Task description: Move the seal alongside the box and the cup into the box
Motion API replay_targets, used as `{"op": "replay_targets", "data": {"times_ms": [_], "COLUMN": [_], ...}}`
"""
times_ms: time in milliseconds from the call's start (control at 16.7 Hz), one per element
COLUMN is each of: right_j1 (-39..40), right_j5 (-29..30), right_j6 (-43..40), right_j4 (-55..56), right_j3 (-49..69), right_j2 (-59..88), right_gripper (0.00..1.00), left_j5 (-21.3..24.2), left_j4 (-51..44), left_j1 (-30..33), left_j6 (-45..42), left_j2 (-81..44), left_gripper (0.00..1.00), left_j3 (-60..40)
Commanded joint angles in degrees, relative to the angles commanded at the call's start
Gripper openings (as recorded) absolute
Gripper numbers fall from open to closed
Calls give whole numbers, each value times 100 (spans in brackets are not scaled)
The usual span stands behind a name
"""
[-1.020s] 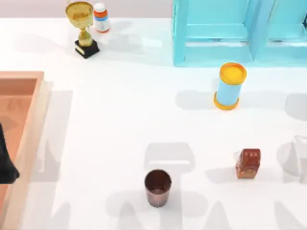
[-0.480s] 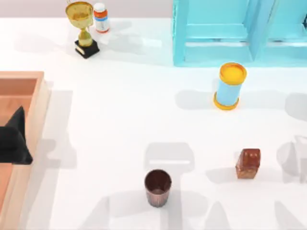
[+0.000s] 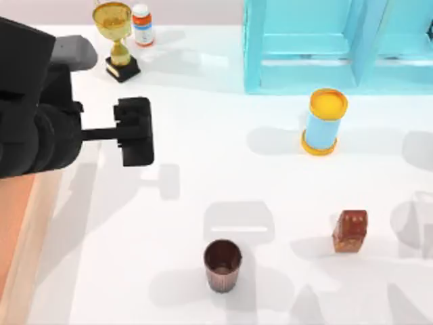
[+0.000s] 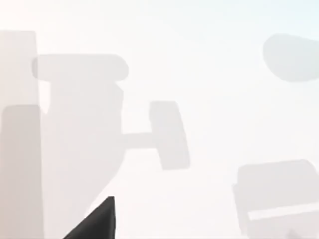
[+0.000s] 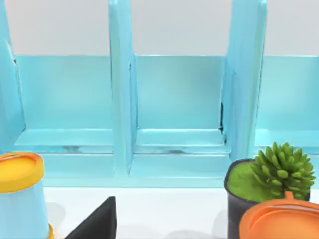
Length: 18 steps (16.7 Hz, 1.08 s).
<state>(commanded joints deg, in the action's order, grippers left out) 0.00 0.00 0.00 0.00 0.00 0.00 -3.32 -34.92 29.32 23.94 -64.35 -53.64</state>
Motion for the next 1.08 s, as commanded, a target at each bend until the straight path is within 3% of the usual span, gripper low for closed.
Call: {"op": "replay_targets", "data": {"times_ms": [600, 900, 1080], "right_j1": [0, 0, 0], "right_j5": [0, 0, 0], "right_j6": [0, 0, 0], "right_j4": [0, 0, 0], "right_j3": [0, 0, 0], "right_j2": [0, 0, 0], "right_gripper": [100, 100, 100], "left_j5": [-433, -563, -611], "left_j4": [-3565, -4581, -4864], "left_j1": [2332, 3056, 3317], "left_j6": [2257, 3167, 3543], "left_j2": [-5788, -7614, -8222], "left_gripper": [100, 100, 100], "left_j3": [-5616, -8127, -9097]}}
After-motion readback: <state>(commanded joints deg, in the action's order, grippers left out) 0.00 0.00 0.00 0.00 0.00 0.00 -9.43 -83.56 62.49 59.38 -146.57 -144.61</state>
